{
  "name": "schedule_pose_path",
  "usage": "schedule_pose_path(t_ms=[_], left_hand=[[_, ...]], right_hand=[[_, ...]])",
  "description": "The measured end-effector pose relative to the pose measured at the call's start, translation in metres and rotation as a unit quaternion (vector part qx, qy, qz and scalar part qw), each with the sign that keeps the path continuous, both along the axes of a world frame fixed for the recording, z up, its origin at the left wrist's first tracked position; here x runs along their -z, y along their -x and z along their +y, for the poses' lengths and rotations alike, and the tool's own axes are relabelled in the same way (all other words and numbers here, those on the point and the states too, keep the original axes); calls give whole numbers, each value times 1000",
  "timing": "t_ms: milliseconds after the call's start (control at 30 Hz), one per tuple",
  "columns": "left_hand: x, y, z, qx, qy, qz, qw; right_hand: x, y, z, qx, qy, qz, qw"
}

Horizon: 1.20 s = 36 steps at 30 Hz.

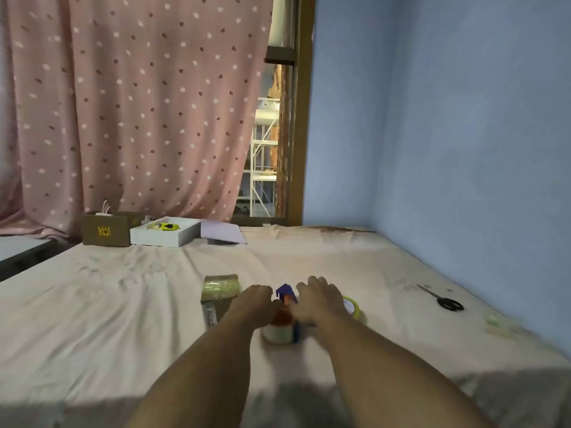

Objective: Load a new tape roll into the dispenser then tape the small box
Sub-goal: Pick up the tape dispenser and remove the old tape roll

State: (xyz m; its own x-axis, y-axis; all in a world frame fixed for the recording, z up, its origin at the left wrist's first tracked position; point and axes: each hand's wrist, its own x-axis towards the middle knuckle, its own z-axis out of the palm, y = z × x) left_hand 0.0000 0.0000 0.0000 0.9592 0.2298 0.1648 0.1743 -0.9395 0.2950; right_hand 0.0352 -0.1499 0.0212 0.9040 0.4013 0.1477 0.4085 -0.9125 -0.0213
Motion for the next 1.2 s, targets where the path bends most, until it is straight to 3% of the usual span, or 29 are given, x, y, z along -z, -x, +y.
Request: schedule_pose_path(t_ms=[200, 333, 467, 633, 833, 933, 1100, 1200], left_hand=[[27, 5, -5, -30, 44, 40, 998], [23, 4, -4, -72, 122, 16, 990], [8, -5, -4, -84, 133, -14, 987], [-30, -3, -9, -86, 42, -45, 994], [-58, -11, -11, -100, -22, -58, 993], [-63, -15, -14, -130, 18, -84, 988], [-60, -31, -3, -147, 223, -155, 951], [-55, -32, 7, -166, 344, -144, 913]], right_hand=[[23, 8, 0, -1, -36, 52, 998], [27, 11, 0, -8, -81, 67, 994], [26, 16, 1, -17, -118, 67, 991], [10, 13, -2, -24, -155, 118, 980], [1, 3, 6, -20, -178, 71, 981], [2, 1, 12, -7, -291, 93, 952], [4, -5, 11, 48, -488, 140, 860], [7, -11, 13, 57, -573, 172, 800]])
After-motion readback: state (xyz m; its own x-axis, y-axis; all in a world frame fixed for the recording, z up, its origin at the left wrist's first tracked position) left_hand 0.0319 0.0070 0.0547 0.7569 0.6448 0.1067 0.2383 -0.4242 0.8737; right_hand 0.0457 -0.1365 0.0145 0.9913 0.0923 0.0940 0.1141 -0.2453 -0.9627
